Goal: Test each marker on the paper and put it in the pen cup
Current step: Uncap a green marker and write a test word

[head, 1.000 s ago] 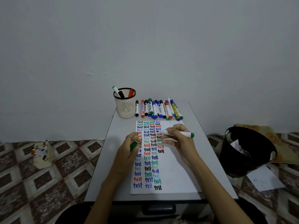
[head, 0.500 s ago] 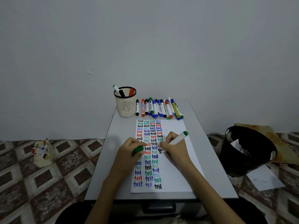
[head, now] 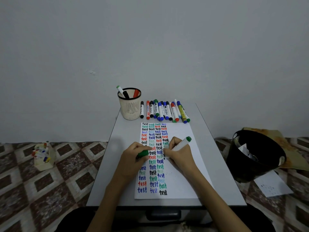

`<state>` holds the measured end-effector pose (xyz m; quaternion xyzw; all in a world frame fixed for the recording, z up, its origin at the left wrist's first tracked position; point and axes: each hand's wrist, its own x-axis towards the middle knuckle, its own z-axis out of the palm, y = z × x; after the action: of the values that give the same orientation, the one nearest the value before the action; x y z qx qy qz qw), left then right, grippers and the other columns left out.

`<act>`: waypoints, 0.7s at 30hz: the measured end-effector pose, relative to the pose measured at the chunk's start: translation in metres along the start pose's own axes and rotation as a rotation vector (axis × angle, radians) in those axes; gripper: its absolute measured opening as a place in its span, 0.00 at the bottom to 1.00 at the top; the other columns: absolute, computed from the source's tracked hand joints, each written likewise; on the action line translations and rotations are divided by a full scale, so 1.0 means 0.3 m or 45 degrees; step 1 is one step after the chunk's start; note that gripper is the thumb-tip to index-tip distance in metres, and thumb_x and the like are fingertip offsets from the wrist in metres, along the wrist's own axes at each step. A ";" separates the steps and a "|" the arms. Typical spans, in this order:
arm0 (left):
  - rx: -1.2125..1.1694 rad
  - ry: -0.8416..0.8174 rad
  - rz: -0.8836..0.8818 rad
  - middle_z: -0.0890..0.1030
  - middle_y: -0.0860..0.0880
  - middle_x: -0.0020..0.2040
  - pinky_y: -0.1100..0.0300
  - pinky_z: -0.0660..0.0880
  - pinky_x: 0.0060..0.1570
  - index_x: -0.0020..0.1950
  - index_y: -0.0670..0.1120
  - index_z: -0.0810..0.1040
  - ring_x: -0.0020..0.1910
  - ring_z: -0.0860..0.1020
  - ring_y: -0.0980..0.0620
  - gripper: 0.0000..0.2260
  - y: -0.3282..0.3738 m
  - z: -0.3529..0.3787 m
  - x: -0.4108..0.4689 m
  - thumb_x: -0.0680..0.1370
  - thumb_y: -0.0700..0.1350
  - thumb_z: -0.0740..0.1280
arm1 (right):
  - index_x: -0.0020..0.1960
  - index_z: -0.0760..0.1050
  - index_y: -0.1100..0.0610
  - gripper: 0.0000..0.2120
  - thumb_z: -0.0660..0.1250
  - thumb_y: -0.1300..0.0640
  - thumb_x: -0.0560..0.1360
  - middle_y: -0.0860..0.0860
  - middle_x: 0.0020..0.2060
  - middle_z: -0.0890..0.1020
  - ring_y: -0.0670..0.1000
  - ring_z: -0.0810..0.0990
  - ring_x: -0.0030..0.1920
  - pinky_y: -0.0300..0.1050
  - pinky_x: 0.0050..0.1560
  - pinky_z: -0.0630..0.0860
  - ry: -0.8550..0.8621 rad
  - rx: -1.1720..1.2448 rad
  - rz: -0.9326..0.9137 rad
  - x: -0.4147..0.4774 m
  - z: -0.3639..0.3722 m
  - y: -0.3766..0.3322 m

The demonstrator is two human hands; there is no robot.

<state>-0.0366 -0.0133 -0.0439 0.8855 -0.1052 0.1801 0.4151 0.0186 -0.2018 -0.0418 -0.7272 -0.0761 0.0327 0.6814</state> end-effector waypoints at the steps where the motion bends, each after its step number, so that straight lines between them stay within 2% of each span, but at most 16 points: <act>1: -0.006 0.004 -0.008 0.75 0.52 0.48 0.70 0.76 0.43 0.56 0.45 0.80 0.48 0.78 0.57 0.11 0.001 0.002 0.000 0.74 0.40 0.70 | 0.32 0.68 0.57 0.12 0.71 0.66 0.65 0.69 0.37 0.77 0.69 0.80 0.44 0.53 0.37 0.77 0.008 -0.030 -0.013 -0.003 0.002 -0.002; 4: -0.035 0.003 -0.032 0.75 0.53 0.48 0.73 0.75 0.42 0.56 0.46 0.80 0.47 0.77 0.60 0.10 0.005 0.001 -0.004 0.74 0.40 0.69 | 0.33 0.67 0.59 0.12 0.70 0.68 0.66 0.70 0.40 0.77 0.70 0.79 0.46 0.62 0.39 0.79 -0.006 -0.077 -0.037 -0.006 0.009 -0.009; 6: -0.040 0.003 -0.026 0.75 0.54 0.48 0.72 0.75 0.43 0.56 0.47 0.80 0.48 0.77 0.60 0.10 0.005 0.000 -0.005 0.74 0.40 0.69 | 0.34 0.66 0.60 0.13 0.69 0.71 0.67 0.68 0.37 0.75 0.68 0.78 0.42 0.56 0.37 0.78 0.004 -0.077 -0.043 -0.006 0.006 -0.014; 8: -0.039 0.011 -0.020 0.75 0.54 0.48 0.71 0.75 0.44 0.55 0.48 0.80 0.48 0.77 0.59 0.11 0.004 0.000 -0.003 0.74 0.40 0.69 | 0.33 0.66 0.60 0.14 0.68 0.73 0.68 0.62 0.32 0.73 0.60 0.74 0.37 0.46 0.32 0.72 0.037 -0.066 -0.060 -0.008 0.000 -0.017; 10: -0.030 0.015 -0.022 0.75 0.54 0.48 0.71 0.75 0.44 0.55 0.48 0.80 0.48 0.77 0.59 0.11 0.003 0.002 -0.002 0.74 0.40 0.69 | 0.34 0.66 0.60 0.14 0.68 0.73 0.69 0.65 0.33 0.73 0.59 0.74 0.38 0.43 0.31 0.72 0.022 -0.070 -0.065 -0.015 -0.003 -0.022; 13: -0.031 0.007 -0.027 0.75 0.53 0.48 0.71 0.76 0.43 0.55 0.47 0.80 0.48 0.78 0.58 0.10 -0.002 0.003 -0.003 0.74 0.40 0.69 | 0.35 0.67 0.62 0.12 0.69 0.71 0.70 0.71 0.40 0.75 0.64 0.79 0.43 0.51 0.36 0.77 -0.016 -0.094 -0.066 -0.016 0.002 -0.018; 16: -0.036 0.009 -0.035 0.75 0.52 0.49 0.69 0.77 0.43 0.55 0.46 0.80 0.48 0.78 0.57 0.10 -0.004 0.002 -0.004 0.75 0.41 0.69 | 0.33 0.66 0.60 0.14 0.71 0.68 0.66 0.71 0.42 0.76 0.69 0.79 0.48 0.64 0.41 0.79 -0.040 -0.124 -0.043 -0.016 0.004 -0.020; 17: -0.039 0.011 -0.036 0.75 0.51 0.49 0.68 0.78 0.44 0.55 0.46 0.80 0.48 0.78 0.57 0.10 -0.003 0.002 -0.004 0.74 0.40 0.69 | 0.33 0.65 0.60 0.14 0.71 0.67 0.65 0.71 0.41 0.76 0.70 0.79 0.48 0.64 0.40 0.79 -0.042 -0.131 -0.039 -0.015 0.002 -0.022; 19: -0.047 0.013 -0.037 0.75 0.52 0.48 0.67 0.78 0.44 0.55 0.47 0.80 0.49 0.78 0.58 0.10 -0.001 0.002 -0.004 0.74 0.40 0.69 | 0.32 0.65 0.60 0.15 0.71 0.70 0.66 0.68 0.35 0.75 0.67 0.79 0.41 0.53 0.35 0.79 -0.002 -0.131 -0.055 -0.015 -0.006 -0.025; 21: -0.058 0.013 -0.040 0.75 0.53 0.48 0.68 0.77 0.43 0.55 0.47 0.80 0.49 0.78 0.58 0.10 -0.001 0.003 -0.004 0.74 0.40 0.69 | 0.33 0.65 0.61 0.15 0.69 0.74 0.68 0.60 0.30 0.74 0.56 0.79 0.36 0.42 0.31 0.76 0.030 -0.099 -0.057 -0.019 -0.009 -0.032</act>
<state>-0.0373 -0.0137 -0.0450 0.8765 -0.0930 0.1755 0.4386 0.0128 -0.2048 -0.0324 -0.7515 -0.0855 0.0058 0.6541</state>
